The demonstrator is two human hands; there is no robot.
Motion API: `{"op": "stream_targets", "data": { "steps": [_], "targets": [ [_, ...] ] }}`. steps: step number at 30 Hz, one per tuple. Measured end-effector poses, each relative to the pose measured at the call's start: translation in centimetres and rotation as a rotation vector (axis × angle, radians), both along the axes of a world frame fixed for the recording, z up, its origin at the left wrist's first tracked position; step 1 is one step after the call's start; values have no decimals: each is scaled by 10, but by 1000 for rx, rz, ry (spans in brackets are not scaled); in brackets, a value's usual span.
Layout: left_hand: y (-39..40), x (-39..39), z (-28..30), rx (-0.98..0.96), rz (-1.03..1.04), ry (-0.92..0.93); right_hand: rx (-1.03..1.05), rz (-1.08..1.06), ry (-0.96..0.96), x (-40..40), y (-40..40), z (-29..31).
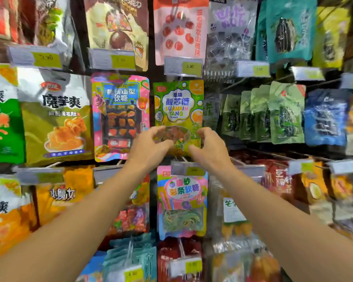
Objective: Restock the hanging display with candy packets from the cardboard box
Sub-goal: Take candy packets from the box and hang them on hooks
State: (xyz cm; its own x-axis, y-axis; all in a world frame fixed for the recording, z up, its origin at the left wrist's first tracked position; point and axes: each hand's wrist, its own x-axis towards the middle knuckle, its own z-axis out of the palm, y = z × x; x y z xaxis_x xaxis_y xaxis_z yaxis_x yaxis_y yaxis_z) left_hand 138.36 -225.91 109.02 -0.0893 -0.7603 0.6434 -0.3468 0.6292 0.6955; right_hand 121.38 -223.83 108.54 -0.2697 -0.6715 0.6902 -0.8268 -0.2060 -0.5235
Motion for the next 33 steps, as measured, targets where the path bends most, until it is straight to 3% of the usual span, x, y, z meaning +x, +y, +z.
{"op": "stream_targets", "data": {
  "steps": [5,13,28,33],
  "targets": [
    [25,36,-59,132,-61,-48,137,14,155,42,55,-58],
    [126,109,-187,362,8,-169,415,90,273,113,142,-187],
    [366,292,-420,867,191,-644,921,463,359,282,344,-411],
    [417,351,-468,983,244,-634,1059,595,440,335,381,-457]
  ]
}}
